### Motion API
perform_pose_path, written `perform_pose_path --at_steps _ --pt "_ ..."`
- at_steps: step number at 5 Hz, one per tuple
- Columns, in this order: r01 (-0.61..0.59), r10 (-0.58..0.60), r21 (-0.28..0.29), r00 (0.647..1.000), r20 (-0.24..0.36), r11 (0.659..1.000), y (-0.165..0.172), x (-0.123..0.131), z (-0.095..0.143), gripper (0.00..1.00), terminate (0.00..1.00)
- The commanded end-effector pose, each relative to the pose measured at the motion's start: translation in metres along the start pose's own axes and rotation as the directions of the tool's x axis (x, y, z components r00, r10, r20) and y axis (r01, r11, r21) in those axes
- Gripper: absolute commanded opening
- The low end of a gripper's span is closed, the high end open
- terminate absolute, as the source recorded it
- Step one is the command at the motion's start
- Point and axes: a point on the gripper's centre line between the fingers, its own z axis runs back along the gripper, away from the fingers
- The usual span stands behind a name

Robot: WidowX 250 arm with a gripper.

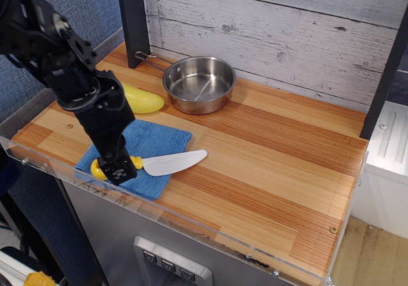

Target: Move the knief

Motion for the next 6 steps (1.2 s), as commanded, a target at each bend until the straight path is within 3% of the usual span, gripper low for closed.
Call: perform_pose_path --at_steps 1,4,6 --pt "-0.023 0.022 0.058 0.999 0.023 0.998 0.024 0.017 0.003 1.00 0.00" --pt "0.007 -0.006 0.029 1.000 -0.029 1.000 0.016 0.007 0.000 1.00 0.00" --pt "0.008 -0.008 0.015 1.000 -0.010 1.000 0.014 0.007 0.011 1.00 0.00"
